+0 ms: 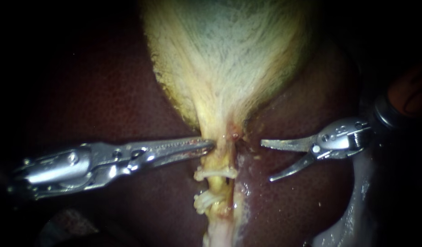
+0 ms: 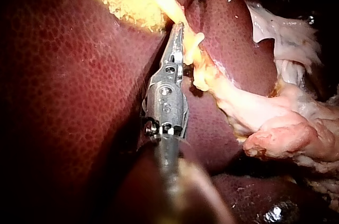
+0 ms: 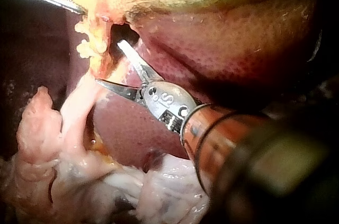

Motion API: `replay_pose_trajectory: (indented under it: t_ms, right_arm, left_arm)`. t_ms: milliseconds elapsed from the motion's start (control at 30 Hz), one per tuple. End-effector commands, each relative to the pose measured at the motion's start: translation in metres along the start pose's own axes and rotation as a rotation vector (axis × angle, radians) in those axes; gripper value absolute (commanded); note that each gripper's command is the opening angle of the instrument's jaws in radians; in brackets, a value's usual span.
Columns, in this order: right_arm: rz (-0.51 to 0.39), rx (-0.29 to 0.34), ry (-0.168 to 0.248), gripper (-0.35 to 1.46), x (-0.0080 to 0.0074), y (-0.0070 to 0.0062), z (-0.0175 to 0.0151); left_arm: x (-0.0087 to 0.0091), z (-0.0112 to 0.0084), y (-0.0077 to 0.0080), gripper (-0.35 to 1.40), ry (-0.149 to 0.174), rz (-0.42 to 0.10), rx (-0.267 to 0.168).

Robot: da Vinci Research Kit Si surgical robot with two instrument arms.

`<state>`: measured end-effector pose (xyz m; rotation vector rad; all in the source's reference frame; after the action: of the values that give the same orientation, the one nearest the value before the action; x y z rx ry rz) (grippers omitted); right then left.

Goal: Go to the cutting position left tube

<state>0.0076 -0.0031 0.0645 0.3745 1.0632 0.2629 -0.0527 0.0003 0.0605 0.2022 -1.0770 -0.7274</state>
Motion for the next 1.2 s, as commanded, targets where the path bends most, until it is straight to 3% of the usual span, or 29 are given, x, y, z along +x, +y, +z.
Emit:
replay_pose_trajectory:
  t_ms: [33, 167, 367, 600, 867, 1200]
  right_arm:
    - [0.000, 0.000, 0.001, 1.43, 0.0000, -0.0001, 0.0000]
    - [-0.004, 0.032, 0.007, 1.43, 0.0000, -0.0011, 0.0004]
    - [0.041, 0.089, 0.019, 1.42, 0.0000, -0.0034, 0.0040]
    - [0.086, 0.141, 0.024, 1.42, -0.0022, -0.0057, 0.0103]
    - [0.097, 0.179, -0.021, 1.38, -0.0051, -0.0056, 0.0132]
    - [0.093, 0.167, -0.057, 1.35, -0.0060, -0.0040, 0.0133]
  left_arm:
    - [0.0000, -0.0001, 0.0000, -0.10, 0.000, 0.000, 0.000]
    - [-0.0002, -0.0005, 0.0004, -0.10, 0.000, -0.001, 0.004]
    - [-0.0008, -0.0033, 0.0031, -0.08, 0.002, -0.010, -0.011]
    - [-0.0008, -0.0058, 0.0041, -0.08, 0.003, -0.013, -0.025]
    - [-0.0017, -0.0075, 0.0023, -0.08, 0.007, -0.016, -0.033]
    - [-0.0027, -0.0082, -0.0013, -0.08, 0.000, -0.014, -0.019]
